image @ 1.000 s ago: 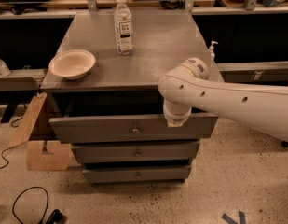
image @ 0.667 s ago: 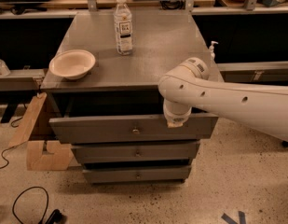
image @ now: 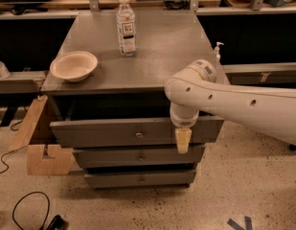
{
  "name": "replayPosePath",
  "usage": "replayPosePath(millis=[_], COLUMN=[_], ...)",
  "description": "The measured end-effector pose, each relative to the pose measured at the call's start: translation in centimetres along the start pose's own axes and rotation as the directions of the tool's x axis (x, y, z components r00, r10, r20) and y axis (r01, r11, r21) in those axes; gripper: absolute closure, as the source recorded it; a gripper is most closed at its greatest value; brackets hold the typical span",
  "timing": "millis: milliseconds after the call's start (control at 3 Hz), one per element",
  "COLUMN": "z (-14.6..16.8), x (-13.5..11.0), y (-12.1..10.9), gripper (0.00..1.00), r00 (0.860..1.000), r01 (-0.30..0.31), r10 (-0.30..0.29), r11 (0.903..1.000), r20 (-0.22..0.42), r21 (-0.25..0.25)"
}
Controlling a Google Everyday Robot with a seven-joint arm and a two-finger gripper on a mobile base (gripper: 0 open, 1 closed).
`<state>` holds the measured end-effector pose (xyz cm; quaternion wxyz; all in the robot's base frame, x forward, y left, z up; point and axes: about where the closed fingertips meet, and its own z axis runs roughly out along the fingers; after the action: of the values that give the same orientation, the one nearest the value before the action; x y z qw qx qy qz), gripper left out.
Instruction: Open top drawer
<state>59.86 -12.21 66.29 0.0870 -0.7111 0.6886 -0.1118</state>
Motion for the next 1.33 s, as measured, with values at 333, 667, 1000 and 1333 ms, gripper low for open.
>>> replayPosePath(millis=[333,667,1000,1333], z=[0.0,1.1,1.3,-0.6], x=[0.0,-0.1,-0.3,0.0], y=[0.0,-0.1,2.0,5.8], gripper=[0.0,0.18,0.42,0.65], r00=[1.0,1.0,0.999,0.995], r01=[0.0,-0.003,-0.037,-0.092], r10=[0.0,0.003,0.036,0.083], r11=[1.0,0.9997,0.9946,0.9808], r20=[0.0,0.008,-0.009,-0.056], r21=[0.0,-0.025,-0.097,-0.172])
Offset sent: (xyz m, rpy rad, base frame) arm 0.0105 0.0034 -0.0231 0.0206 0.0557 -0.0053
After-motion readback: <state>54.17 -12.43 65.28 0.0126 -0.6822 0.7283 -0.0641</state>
